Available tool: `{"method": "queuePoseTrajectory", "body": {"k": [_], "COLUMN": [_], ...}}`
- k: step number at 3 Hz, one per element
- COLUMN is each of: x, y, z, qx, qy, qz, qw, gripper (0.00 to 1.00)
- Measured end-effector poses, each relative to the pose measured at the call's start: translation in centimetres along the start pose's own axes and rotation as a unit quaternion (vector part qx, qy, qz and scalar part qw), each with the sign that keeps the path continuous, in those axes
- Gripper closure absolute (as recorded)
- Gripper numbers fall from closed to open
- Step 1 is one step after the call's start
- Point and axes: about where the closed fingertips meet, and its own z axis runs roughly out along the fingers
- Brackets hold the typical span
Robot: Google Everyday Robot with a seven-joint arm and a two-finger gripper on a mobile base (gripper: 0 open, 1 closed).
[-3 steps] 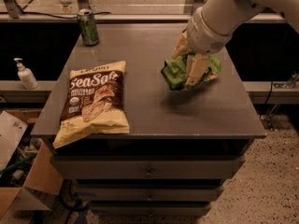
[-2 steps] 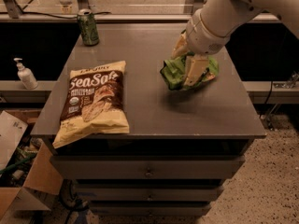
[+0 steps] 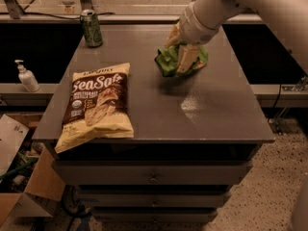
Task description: Move green rice chip bag near green can
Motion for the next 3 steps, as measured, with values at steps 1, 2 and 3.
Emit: {"method": "queuePoseTrajectory", "body": {"k": [1, 2, 3], "x": [-1.2, -4.0, -6.9], "y": [-5.1, -10.1, -13.1], "z": [1.6, 3.3, 5.9], "qx": [0.027, 0.056, 0.072], "qy": [-0.018, -0.048, -0.083], "qz": [-0.037, -0.079, -0.107], "qw": [0.9988, 0.9941, 0.9882], "gripper": [1.00, 1.00, 1.00]}}
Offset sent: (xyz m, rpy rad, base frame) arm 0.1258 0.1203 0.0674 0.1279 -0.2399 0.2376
